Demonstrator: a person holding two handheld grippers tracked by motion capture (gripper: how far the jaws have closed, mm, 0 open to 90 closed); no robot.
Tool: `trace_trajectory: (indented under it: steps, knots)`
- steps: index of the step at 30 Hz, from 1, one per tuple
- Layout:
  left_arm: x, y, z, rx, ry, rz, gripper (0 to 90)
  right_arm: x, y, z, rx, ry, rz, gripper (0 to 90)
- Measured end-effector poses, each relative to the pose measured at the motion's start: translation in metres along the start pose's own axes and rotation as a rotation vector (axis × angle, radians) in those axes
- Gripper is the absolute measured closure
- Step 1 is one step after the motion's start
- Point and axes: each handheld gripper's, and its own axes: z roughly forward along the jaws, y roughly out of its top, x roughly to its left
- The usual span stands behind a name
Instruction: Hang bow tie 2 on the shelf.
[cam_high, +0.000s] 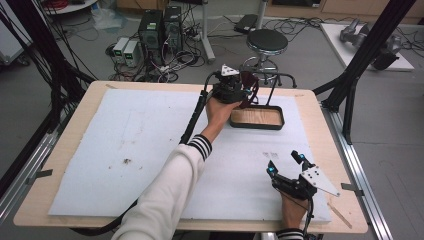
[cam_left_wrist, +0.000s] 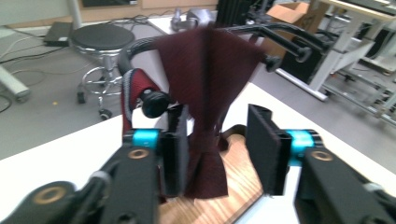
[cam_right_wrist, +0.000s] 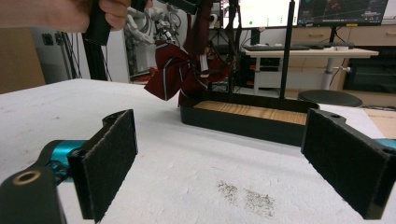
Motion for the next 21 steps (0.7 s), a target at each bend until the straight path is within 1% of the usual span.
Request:
trace_trajectory:
  steps: [1, 2, 4, 5, 7, 10, 11, 13, 14, 15, 16, 18, 21]
  knots:
    - [0.000, 0.000, 0.000, 0.003, -0.005, 0.001, 57.5, 0.000, 0.000, 0.000, 0.000, 0.000, 0.000, 9.8]
    - [-0.001, 0.000, 0.000, 0.001, -0.008, -0.006, 54.9, 0.000, 0.000, 0.000, 0.000, 0.000, 0.000, 9.8]
    - [-0.001, -0.001, 0.001, 0.012, -0.027, -0.011, 48.8, 0.000, 0.000, 0.000, 0.000, 0.000, 0.000, 9.8]
    - [-0.001, -0.001, 0.001, 0.016, -0.031, -0.014, 44.2, 0.000, 0.000, 0.000, 0.000, 0.000, -0.002, 9.8]
    - [-0.002, -0.003, -0.001, 0.014, -0.046, -0.003, 39.5, 0.000, 0.000, 0.000, 0.000, 0.000, 0.000, 9.8]
    - [-0.003, -0.005, -0.003, 0.016, -0.065, -0.001, 34.3, 0.000, 0.000, 0.000, 0.001, 0.000, 0.001, 9.8]
    - [-0.003, -0.005, -0.004, 0.022, -0.076, 0.005, 34.3, 0.000, 0.000, 0.000, 0.001, 0.000, 0.001, 9.8]
    - [-0.004, -0.008, -0.007, 0.021, -0.086, 0.013, 32.9, 0.000, 0.000, 0.000, -0.001, 0.001, 0.002, 9.8]
    - [-0.004, -0.009, -0.008, 0.019, -0.097, 0.015, 32.9, 0.000, 0.000, 0.000, 0.001, -0.001, 0.005, 9.8]
    - [-0.004, -0.010, -0.010, 0.017, -0.096, 0.020, 32.7, 0.000, 0.000, 0.000, 0.001, -0.001, 0.006, 9.8]
    - [-0.003, -0.011, -0.012, 0.016, -0.105, 0.022, 32.0, 0.000, 0.000, 0.000, 0.003, 0.001, 0.005, 9.8]
    - [-0.003, -0.014, -0.018, 0.012, -0.128, 0.015, 29.8, 0.000, 0.000, 0.000, 0.003, 0.008, 0.002, 9.8]
    - [-0.003, -0.017, -0.029, 0.003, -0.158, 0.043, 26.0, 0.000, 0.000, 0.000, 0.003, 0.010, -0.008, 9.8]
